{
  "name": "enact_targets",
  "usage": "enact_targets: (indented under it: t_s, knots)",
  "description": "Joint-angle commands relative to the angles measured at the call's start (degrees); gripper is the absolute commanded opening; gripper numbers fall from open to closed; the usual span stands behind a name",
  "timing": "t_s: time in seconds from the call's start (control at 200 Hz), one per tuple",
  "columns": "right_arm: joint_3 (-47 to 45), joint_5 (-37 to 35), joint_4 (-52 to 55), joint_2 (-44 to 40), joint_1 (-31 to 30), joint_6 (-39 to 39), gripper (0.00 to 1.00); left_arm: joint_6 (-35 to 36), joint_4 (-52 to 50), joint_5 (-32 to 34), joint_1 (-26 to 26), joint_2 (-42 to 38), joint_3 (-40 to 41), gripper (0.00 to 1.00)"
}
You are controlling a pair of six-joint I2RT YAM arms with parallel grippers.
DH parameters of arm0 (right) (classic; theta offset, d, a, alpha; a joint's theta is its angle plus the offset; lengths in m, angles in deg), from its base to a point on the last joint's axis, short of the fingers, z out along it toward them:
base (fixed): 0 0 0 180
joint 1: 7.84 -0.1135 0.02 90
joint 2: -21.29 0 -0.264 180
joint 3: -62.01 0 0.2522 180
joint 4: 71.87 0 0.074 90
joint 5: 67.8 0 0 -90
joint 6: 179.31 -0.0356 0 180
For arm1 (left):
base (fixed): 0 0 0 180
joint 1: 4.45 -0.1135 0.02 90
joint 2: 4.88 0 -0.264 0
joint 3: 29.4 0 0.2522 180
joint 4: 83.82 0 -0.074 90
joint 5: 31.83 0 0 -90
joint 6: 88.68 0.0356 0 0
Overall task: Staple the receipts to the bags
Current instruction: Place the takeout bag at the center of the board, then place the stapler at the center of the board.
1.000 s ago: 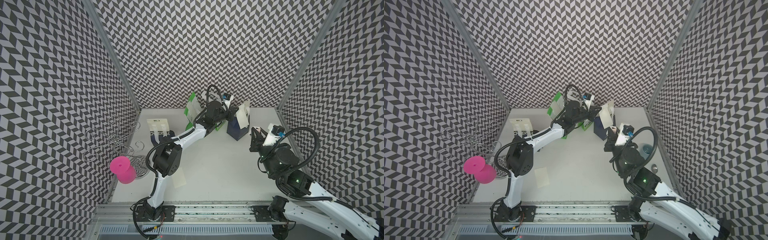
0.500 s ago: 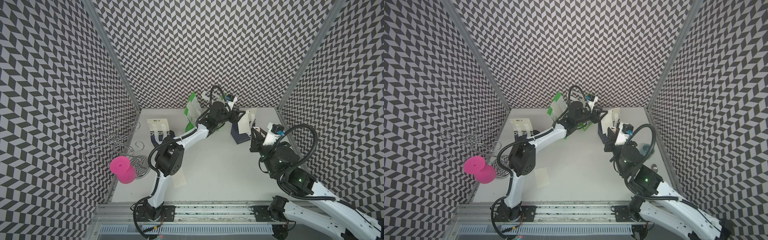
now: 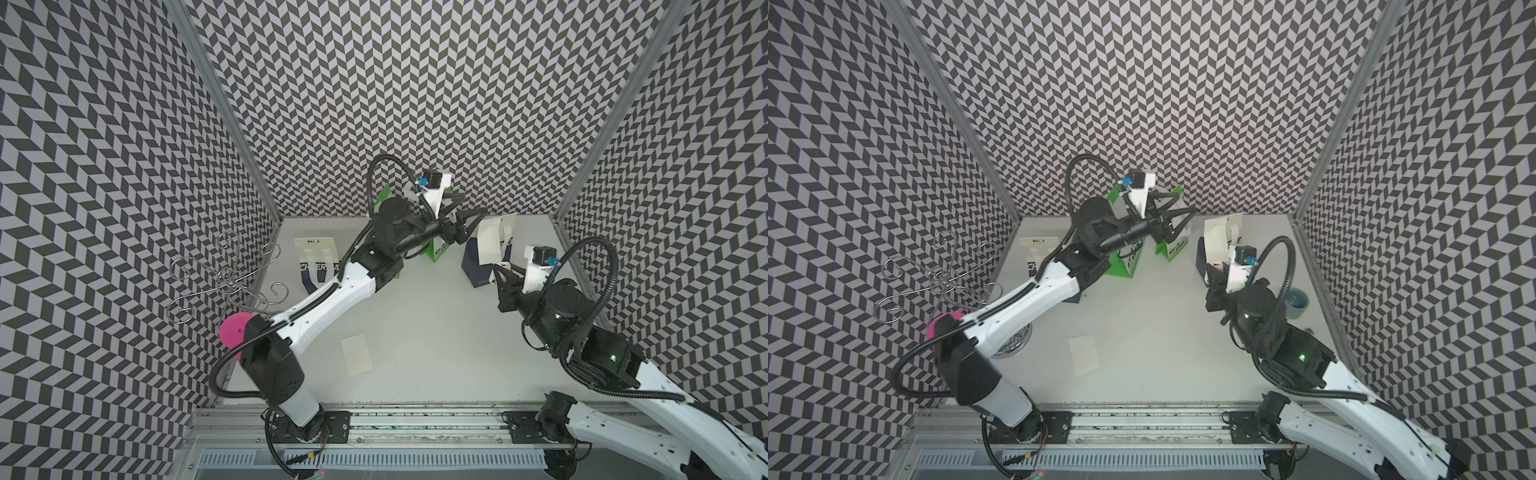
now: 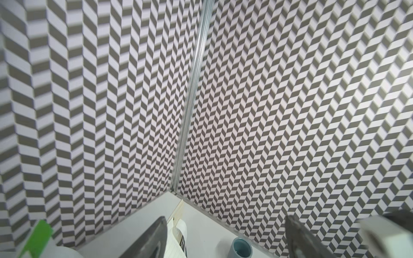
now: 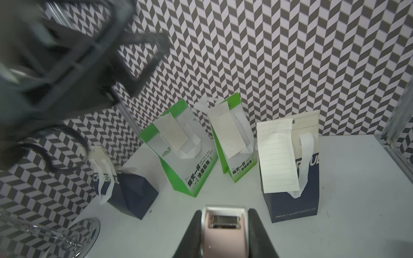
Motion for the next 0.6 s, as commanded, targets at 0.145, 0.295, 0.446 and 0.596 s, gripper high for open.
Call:
enact_targets:
  t_s: [0.145,0.295,0.446,0.596]
  knots:
    - [-2.5,16.8,3.6,12.7,1.4,-1.5,0.00,-5.7,-1.9,4.5,0.6,-21.4,22.0,1.00]
    - [-4.4,23.1,0.4,24.2,2.2,-1.2,0.00,-8.7,-2.7,6.2,1.1,-34.7,33.8,1.00]
    - [-1.9,26.4,1.3,38.9,6.1,1.4,0.00,-8.8,-9.0,7.0,1.1,-43.9,37.7,1.00]
    - [2.4,25.5,5.5,49.3,8.1,2.0,0.00,-9.1,-13.0,7.4,1.3,-49.5,39.6,1.00]
